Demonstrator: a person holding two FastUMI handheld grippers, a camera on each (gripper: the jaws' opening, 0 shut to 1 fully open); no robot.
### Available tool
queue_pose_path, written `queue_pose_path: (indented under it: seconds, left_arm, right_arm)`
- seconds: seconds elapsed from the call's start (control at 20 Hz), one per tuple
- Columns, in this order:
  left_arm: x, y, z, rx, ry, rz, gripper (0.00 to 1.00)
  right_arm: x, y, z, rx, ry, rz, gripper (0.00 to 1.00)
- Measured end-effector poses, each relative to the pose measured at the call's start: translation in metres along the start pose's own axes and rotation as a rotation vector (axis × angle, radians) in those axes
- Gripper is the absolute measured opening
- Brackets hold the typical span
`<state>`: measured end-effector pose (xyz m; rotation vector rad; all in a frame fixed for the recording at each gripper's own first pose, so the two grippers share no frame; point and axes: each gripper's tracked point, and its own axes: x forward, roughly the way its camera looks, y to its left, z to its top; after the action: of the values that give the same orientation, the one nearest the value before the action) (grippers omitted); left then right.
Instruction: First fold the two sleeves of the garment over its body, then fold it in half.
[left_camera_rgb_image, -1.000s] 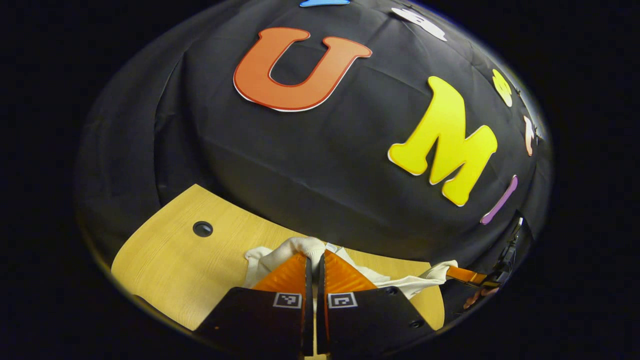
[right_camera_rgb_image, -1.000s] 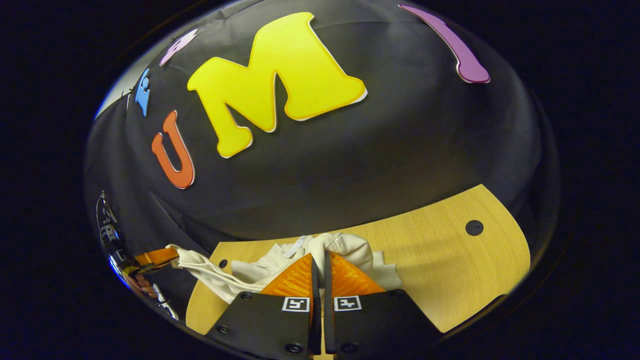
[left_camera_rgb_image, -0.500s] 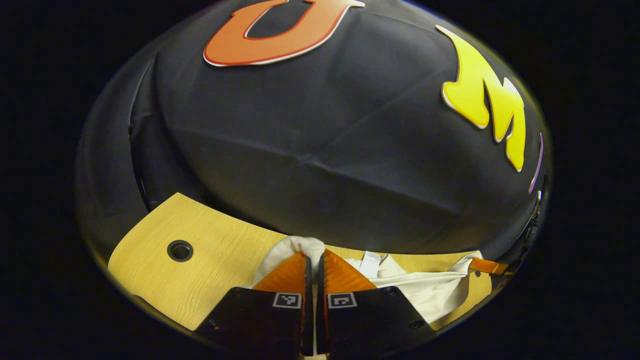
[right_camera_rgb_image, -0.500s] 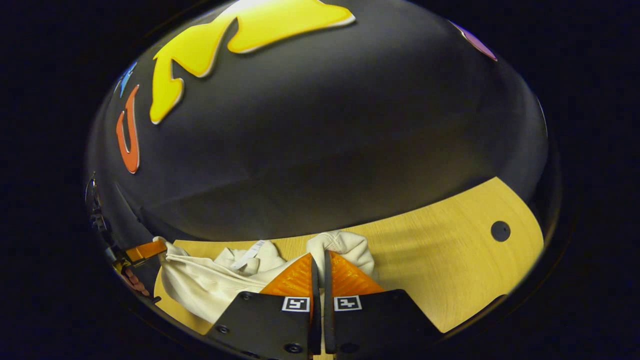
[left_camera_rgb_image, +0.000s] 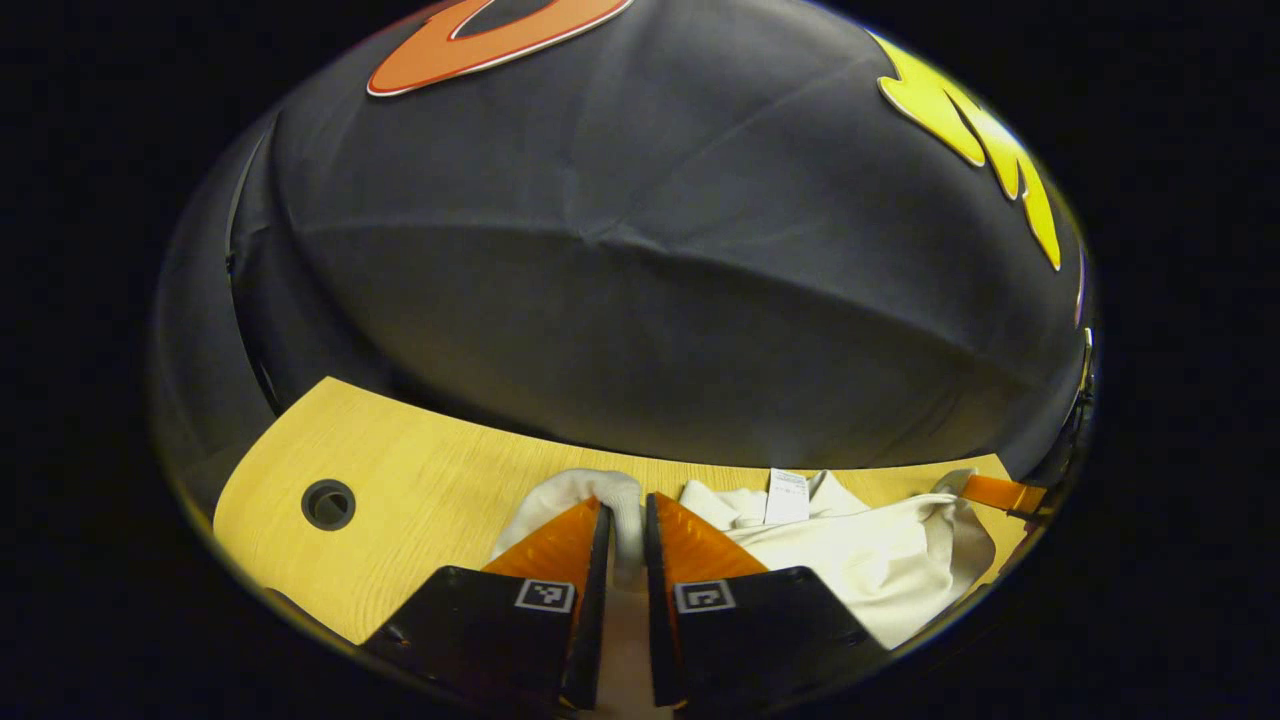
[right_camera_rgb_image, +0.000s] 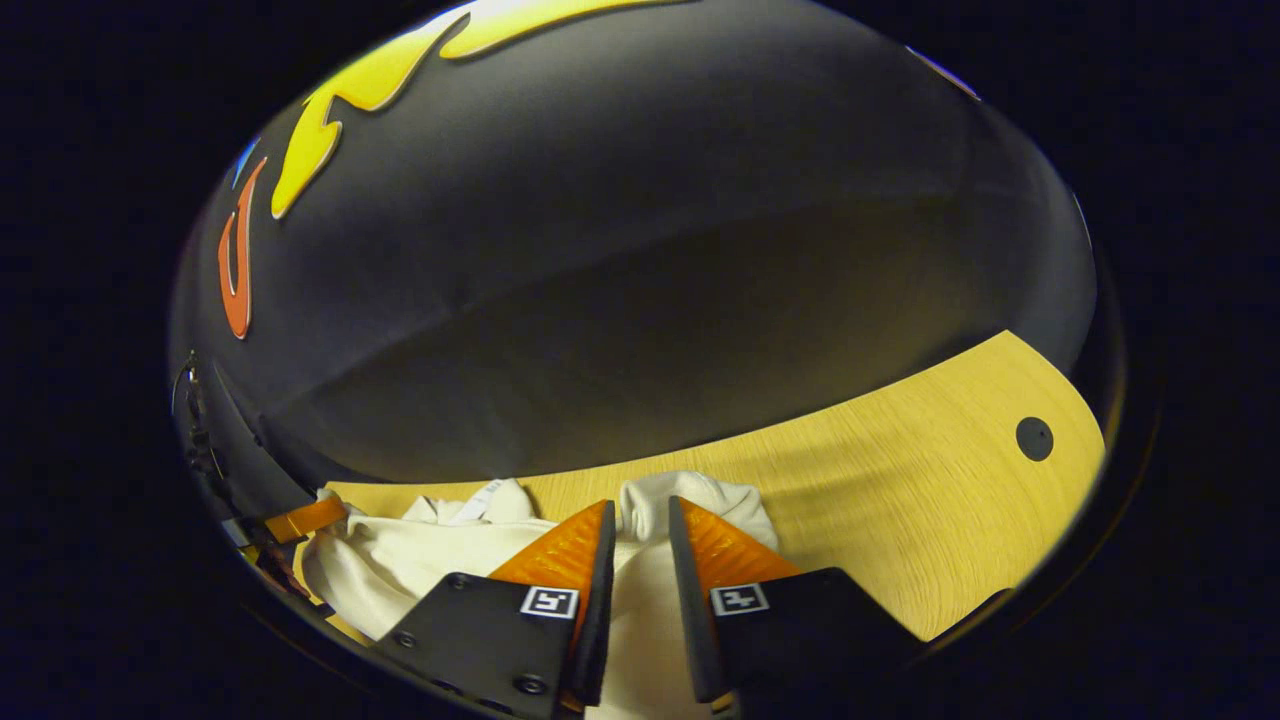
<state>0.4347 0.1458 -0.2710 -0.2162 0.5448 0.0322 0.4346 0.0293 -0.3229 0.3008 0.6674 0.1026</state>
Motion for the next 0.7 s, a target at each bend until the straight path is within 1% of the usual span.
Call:
queue_pose_path:
  seconds: [0.05, 0.1, 0.15, 0.2, 0.25, 0.3, 0.35, 0.4, 0.45, 0.55, 0.6, 0.65, 0.7]
  left_arm:
    - [-0.008, 0.001, 0.009, 0.001, -0.021, 0.003, 0.45]
    - [-0.016, 0.004, 0.017, 0.004, -0.041, 0.012, 0.67]
    - [-0.022, 0.011, 0.023, 0.009, -0.060, 0.027, 0.75]
    - [-0.029, 0.020, 0.027, 0.018, -0.078, 0.052, 0.82]
    - [-0.041, 0.022, 0.032, 0.025, -0.092, 0.068, 0.90]
    - [-0.055, 0.024, 0.036, 0.027, -0.100, 0.076, 0.92]
    - [-0.074, 0.023, 0.040, 0.031, -0.113, 0.085, 0.93]
    - [-0.093, 0.024, 0.046, 0.035, -0.132, 0.091, 0.93]
    - [-0.114, 0.027, 0.052, 0.036, -0.150, 0.097, 0.94]
    - [-0.165, 0.027, 0.069, 0.044, -0.188, 0.115, 0.94]
    - [-0.191, 0.025, 0.080, 0.060, -0.220, 0.121, 0.94]
    - [-0.221, 0.022, 0.092, 0.082, -0.253, 0.134, 0.94]
    - [-0.249, 0.016, 0.105, 0.102, -0.288, 0.139, 0.94]
  right_arm:
    - [-0.008, 0.001, 0.009, -0.006, -0.024, -0.006, 0.43]
    - [-0.017, 0.002, 0.016, -0.008, -0.040, -0.010, 0.44]
    - [-0.029, 0.004, 0.022, -0.005, -0.051, -0.005, 0.36]
    - [-0.042, 0.008, 0.027, -0.007, -0.059, -0.001, 0.45]
    - [-0.057, 0.011, 0.027, -0.016, -0.069, 0.002, 0.65]
    - [-0.073, 0.012, 0.030, -0.032, -0.085, 0.002, 0.64]
    - [-0.087, 0.017, 0.031, -0.049, -0.106, 0.005, 0.65]
    - [-0.103, 0.019, 0.036, -0.080, -0.130, 0.000, 0.73]
    - [-0.122, 0.021, 0.038, -0.110, -0.146, -0.008, 0.76]
    - [-0.163, 0.036, 0.047, -0.138, -0.175, 0.001, 0.82]
    - [-0.192, 0.045, 0.056, -0.155, -0.207, 0.011, 0.85]
    - [-0.218, 0.055, 0.067, -0.181, -0.243, 0.012, 0.89]
    - [-0.248, 0.064, 0.078, -0.212, -0.285, 0.011, 0.90]
